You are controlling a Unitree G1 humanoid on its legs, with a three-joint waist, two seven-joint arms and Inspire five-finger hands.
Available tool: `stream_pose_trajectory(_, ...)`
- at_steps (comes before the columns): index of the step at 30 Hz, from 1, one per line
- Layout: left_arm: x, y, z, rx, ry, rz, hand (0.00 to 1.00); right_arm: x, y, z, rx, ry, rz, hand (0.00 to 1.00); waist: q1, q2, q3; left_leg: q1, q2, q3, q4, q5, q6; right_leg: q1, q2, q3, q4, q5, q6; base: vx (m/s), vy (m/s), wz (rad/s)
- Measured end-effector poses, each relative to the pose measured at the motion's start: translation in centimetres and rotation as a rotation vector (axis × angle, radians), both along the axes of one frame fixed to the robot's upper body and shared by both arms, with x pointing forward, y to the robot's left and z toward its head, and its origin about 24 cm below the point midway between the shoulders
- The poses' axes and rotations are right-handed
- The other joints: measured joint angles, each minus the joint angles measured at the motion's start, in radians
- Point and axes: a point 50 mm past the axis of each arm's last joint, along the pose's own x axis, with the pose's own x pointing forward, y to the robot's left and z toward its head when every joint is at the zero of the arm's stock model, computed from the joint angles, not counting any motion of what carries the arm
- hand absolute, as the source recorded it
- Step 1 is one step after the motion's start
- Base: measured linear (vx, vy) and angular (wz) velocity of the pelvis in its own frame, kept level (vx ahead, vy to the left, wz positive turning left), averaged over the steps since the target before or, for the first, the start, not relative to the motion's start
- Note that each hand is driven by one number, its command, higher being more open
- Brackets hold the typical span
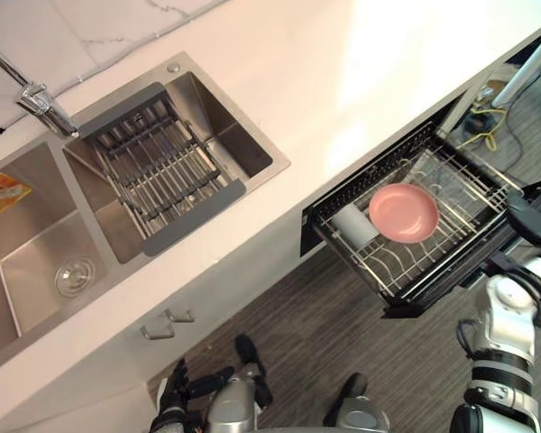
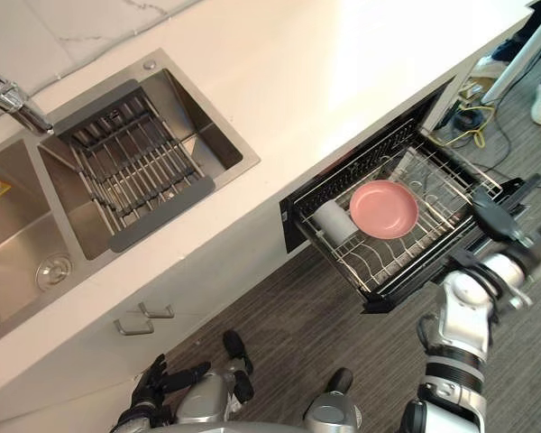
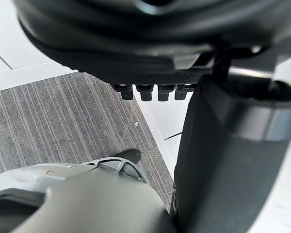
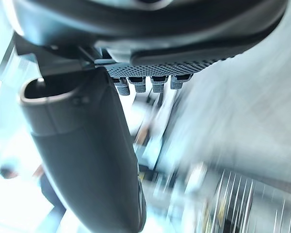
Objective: Walk over to the sink, pick up the cup, carry it to the dishwasher, place the cup inside the dishwasher, then close the dishwasher door
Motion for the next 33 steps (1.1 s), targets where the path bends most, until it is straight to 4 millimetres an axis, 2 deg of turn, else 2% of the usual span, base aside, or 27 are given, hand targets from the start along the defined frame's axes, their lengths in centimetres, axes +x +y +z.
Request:
stream_pose_trajectory(3, -0.3, -0.1, -0.1, -0.007, 0.014, 0.011, 1.00, -2.2, -0.2, -2.9, 0.136, 0.014, -0.081, 0.00, -0.016, 0.007, -0.010, 0.000, 0.006, 0.011, 0.000, 0.000, 0.000, -0.007, 0.000, 0.010, 0.001, 0.000, -0.001, -0.01, 0.002, -0.12)
stream_pose_trajectory(4, -0.3, -0.2, -0.2, -0.011, 0.013, 0.017, 1.00, -3.2, 0.0, -4.5, 0.214, 0.013, -0.111, 0.00, -0.016, 0.010, -0.012, 0.000, 0.011, 0.022, 0.001, -0.001, -0.001, -0.016, 0.001, 0.015, 0.003, -0.002, -0.003, -0.03, 0.002, -0.24)
stream_pose_trajectory(5, -0.4, -0.3, -0.2, -0.021, 0.012, 0.035, 1.00, -4.2, 0.5, -6.1, 0.299, 0.001, -0.135, 0.00, -0.014, 0.017, -0.016, -0.003, 0.015, 0.034, 0.001, -0.002, -0.003, -0.032, 0.001, 0.027, 0.013, -0.004, -0.007, -0.03, 0.002, -0.24)
stream_pose_trajectory(6, -0.5, -0.4, -0.2, -0.024, 0.015, 0.037, 1.00, -4.6, 0.9, -6.9, 0.332, 0.001, -0.141, 0.00, -0.014, 0.020, -0.018, -0.006, 0.017, 0.039, 0.001, -0.003, -0.005, -0.038, 0.001, 0.031, 0.017, -0.006, -0.008, -0.03, 0.005, -0.21)
stream_pose_trajectory(7, -0.5, -0.6, -0.3, -0.029, 0.020, 0.039, 1.00, -5.5, 2.0, -8.7, 0.413, -0.001, -0.138, 0.00, -0.014, 0.029, -0.023, -0.014, 0.019, 0.046, 0.002, -0.004, -0.005, -0.055, -0.002, 0.037, 0.029, -0.009, -0.009, -0.02, 0.009, -0.12)
stream_pose_trajectory(10, -0.3, -0.6, -0.3, -0.032, 0.019, 0.033, 1.00, -6.1, 4.3, -12.0, 0.587, -0.037, -0.059, 0.00, -0.012, 0.035, -0.024, -0.036, 0.020, 0.051, 0.016, -0.015, -0.005, -0.086, -0.014, 0.042, 0.058, -0.018, -0.010, -0.01, 0.005, -0.03)
stream_pose_trajectory(12, 0.0, -0.8, -0.3, -0.042, 0.016, 0.025, 1.00, -5.3, 5.4, -12.9, 0.639, -0.053, 0.029, 0.00, -0.004, 0.041, -0.021, -0.057, 0.018, 0.051, 0.029, -0.025, 0.004, -0.115, -0.029, 0.043, 0.087, -0.026, -0.010, -0.04, 0.032, 0.04)
stream_pose_trajectory(16, 0.6, -1.5, -0.3, -0.065, 0.003, 0.014, 1.00, -2.1, 6.4, -12.2, 0.633, -0.117, 0.224, 0.00, 0.013, 0.075, 0.007, -0.073, 0.004, 0.050, 0.049, -0.032, 0.010, -0.143, -0.064, 0.047, 0.140, -0.042, -0.004, -0.05, 0.053, 0.05)
stream_pose_trajectory(18, 0.9, -2.2, -0.2, -0.074, -0.015, -0.005, 1.00, 0.9, 6.9, -11.0, 0.582, -0.107, 0.359, 0.00, 0.020, 0.105, 0.028, -0.074, -0.009, 0.042, 0.053, -0.035, 0.015, -0.148, -0.085, 0.046, 0.167, -0.051, 0.002, -0.05, 0.046, 0.10)
stream_pose_trajectory(20, 1.1, -2.6, -0.2, -0.086, -0.027, -0.014, 1.00, 2.8, 7.2, -10.1, 0.541, -0.089, 0.411, 0.00, 0.021, 0.125, 0.041, -0.081, -0.019, 0.029, 0.053, -0.036, 0.016, -0.148, -0.095, 0.037, 0.174, -0.053, 0.005, -0.04, 0.034, 0.18)
stream_pose_trajectory(27, 1.8, -3.1, 0.0, -0.091, -0.066, -0.050, 1.00, 5.0, 4.6, -7.3, 0.297, 0.138, 0.494, 0.00, 0.020, 0.157, 0.071, -0.096, -0.058, -0.032, 0.057, -0.031, 0.035, -0.136, -0.132, -0.007, 0.208, -0.065, 0.023, -0.01, 0.013, 0.23)
stream_pose_trajectory(30, 2.0, -3.7, 0.1, -0.102, -0.083, -0.072, 1.00, 6.7, 3.8, -5.6, 0.205, 0.231, 0.530, 0.00, 0.020, 0.184, 0.083, -0.096, -0.079, -0.092, 0.068, -0.031, 0.042, -0.103, -0.159, -0.055, 0.241, -0.086, 0.034, -0.03, 0.007, 0.49)
stream_pose_trajectory(33, 2.1, -4.3, 0.1, -0.117, -0.097, -0.089, 1.00, 8.5, 3.3, -3.4, 0.118, 0.276, 0.563, 0.00, 0.024, 0.217, 0.101, -0.099, -0.109, -0.156, 0.090, -0.035, 0.051, -0.067, -0.209, -0.116, 0.316, -0.134, 0.046, -0.05, 0.026, 0.63)
